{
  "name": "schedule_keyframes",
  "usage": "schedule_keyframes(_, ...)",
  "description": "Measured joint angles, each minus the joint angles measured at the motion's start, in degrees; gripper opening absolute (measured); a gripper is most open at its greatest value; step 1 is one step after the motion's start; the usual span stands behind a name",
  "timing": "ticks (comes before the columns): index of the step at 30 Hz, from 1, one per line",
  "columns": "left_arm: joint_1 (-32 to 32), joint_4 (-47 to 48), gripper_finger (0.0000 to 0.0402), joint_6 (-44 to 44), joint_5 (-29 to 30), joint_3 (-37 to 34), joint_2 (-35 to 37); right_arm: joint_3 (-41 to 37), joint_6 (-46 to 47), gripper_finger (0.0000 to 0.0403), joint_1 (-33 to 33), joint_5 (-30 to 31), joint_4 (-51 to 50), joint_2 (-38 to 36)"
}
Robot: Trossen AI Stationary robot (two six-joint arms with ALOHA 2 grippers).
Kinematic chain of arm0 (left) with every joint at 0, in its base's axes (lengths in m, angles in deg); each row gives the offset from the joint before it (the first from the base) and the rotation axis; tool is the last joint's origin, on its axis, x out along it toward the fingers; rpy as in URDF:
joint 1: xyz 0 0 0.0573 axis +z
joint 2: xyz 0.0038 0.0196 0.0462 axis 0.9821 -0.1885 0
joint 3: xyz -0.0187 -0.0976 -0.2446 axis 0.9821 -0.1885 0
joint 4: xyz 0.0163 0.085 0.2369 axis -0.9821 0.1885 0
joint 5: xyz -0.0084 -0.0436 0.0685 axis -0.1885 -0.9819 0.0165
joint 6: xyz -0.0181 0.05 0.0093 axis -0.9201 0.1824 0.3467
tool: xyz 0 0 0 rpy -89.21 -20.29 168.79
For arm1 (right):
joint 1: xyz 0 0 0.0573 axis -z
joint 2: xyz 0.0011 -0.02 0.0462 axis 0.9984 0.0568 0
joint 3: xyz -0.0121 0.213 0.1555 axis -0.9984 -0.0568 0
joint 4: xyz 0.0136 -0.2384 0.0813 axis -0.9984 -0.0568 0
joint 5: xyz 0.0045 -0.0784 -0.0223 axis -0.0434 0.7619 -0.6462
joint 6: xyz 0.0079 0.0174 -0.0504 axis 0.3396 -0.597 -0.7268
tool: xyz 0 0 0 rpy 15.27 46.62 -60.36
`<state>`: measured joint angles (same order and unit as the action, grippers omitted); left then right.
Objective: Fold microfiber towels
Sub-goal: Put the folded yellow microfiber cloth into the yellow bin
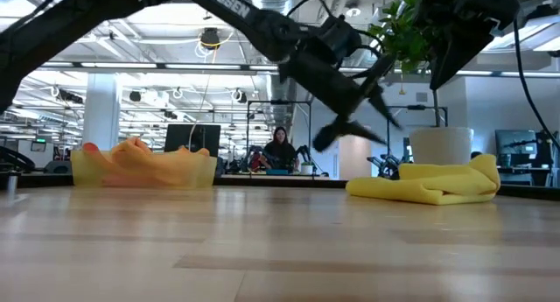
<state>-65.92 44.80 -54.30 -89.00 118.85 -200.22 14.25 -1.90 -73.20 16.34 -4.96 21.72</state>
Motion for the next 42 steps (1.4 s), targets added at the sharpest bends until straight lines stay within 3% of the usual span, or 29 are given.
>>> schedule_keyframes(5, -1.2, 21.4, 0.0133, 1.6, 8.3, 0.0, 5.6, 0.0, 0.4, 0.0221, 0.0, 0.0, -0.2, -0.6)
schedule_keyframes(8, -1.3, 29.3, 0.0133, 0.6, 8.9, 0.1, 7.4, 0.0, 0.4, 0.0221, 0.0, 0.0, -0.2, -0.5)
schedule_keyframes(11, -1.3, 31.3, 0.0133, -2.1, 9.2, -0.2, 6.9, 0.0, 0.4, 0.0221, 0.0, 0.0, 0.5, -0.5)
schedule_keyframes(29, -1.4, 16.1, 0.0132, -6.6, 10.1, -0.3, -0.7, 0.0, 0.0, 0.0221, 0.1, 0.1, 0.5, -0.5)
schedule_keyframes(42, -1.4, 15.5, 0.0132, -8.7, 12.0, -0.5, -3.2, 0.0, 0.4, 0.0221, 0.5, 0.4, 1.4, -0.5)
